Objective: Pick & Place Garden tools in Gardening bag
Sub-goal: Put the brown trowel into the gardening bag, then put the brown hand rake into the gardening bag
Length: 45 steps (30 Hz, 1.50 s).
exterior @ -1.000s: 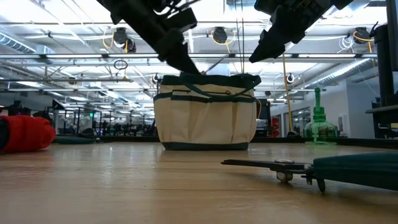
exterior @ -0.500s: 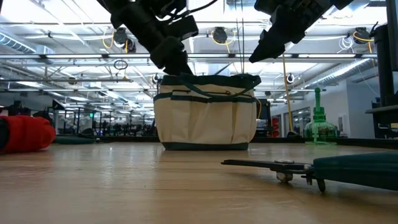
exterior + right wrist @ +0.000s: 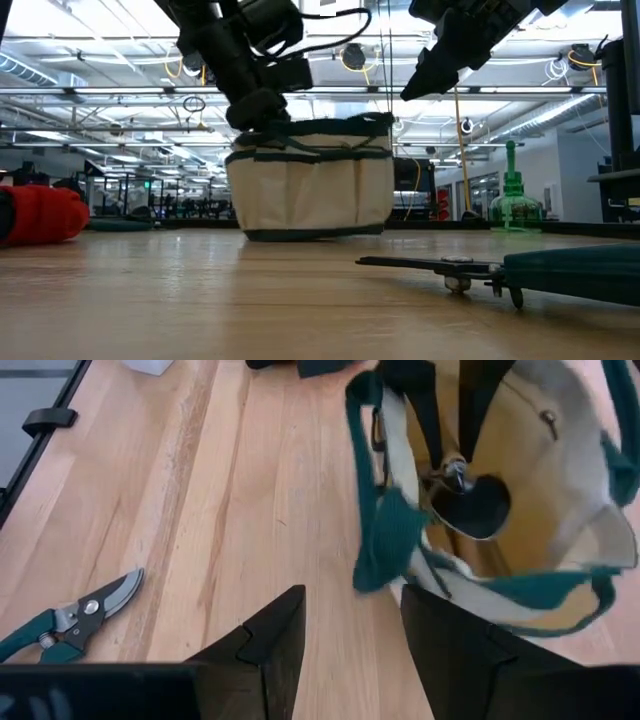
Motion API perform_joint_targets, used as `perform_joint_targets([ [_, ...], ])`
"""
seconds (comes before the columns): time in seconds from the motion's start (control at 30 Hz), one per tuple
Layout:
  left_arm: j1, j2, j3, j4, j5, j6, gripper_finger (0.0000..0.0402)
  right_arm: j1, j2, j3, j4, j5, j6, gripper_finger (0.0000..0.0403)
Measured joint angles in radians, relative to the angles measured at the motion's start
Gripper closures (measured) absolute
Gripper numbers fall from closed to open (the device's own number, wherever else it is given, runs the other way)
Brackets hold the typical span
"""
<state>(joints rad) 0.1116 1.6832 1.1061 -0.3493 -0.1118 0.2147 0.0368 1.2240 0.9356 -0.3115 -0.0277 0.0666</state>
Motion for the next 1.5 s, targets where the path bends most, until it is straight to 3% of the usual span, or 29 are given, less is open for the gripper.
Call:
perform_joint_targets([
  [0.53,0.007,0.017,0.000,-0.023,0.013,-0.005,0.0338,0.000,0.000,0.000,0.000,0.000,0.000,0.0243],
  [0.9,0.008,0.017,0.000,-0.023,0.014,0.017,0.0289,0.000,0.000,0.000,-0.001,0.000,0.000,0.0243],
  [1.5,-0.020,0.006,0.000,0.021,-0.009,0.102,0.0286,0.000,0.000,0.000,0.130,0.000,0.000,0.0243],
])
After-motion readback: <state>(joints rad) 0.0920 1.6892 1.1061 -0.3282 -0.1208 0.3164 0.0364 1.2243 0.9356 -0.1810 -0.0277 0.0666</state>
